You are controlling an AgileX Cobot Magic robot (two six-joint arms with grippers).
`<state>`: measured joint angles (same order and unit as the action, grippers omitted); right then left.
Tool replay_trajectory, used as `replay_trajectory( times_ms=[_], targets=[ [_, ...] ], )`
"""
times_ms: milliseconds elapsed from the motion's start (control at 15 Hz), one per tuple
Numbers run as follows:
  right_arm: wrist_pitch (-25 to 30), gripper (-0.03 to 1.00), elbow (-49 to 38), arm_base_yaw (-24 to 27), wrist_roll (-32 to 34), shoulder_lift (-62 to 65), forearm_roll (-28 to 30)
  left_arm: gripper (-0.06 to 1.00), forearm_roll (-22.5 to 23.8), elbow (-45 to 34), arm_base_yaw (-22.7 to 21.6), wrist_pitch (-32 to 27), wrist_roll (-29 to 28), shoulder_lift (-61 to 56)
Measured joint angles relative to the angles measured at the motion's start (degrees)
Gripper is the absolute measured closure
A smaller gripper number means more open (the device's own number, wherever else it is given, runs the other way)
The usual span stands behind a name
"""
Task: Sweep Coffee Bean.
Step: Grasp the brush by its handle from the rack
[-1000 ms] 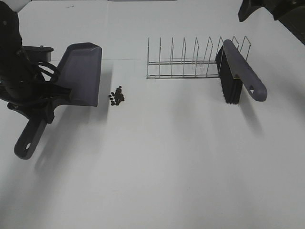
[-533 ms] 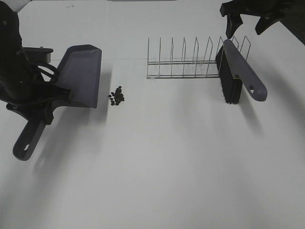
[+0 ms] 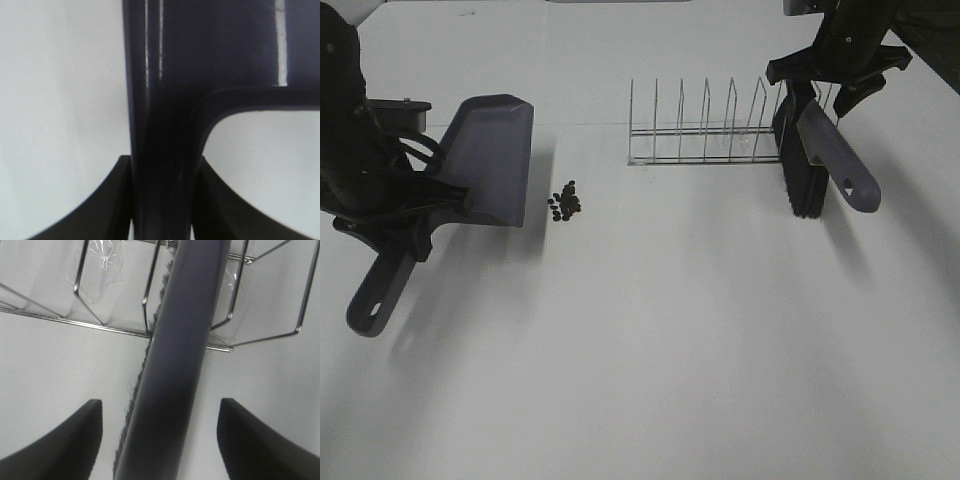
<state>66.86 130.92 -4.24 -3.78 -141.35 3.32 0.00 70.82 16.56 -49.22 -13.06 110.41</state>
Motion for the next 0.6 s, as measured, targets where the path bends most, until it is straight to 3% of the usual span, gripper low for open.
replay_trajectory(
  times_ms=[400, 600],
  targets=[
    [-3.5, 0.40, 0.1, 0.0, 0.1, -2.5, 0.0, 0.67, 0.0, 0.0, 0.0, -0.2, 0.0, 0.0],
    [-3.5, 0.52, 0.1, 0.0, 0.3, -3.8, 0.1, 0.67, 0.0, 0.0, 0.0, -0.2, 0.0, 0.0]
  ],
)
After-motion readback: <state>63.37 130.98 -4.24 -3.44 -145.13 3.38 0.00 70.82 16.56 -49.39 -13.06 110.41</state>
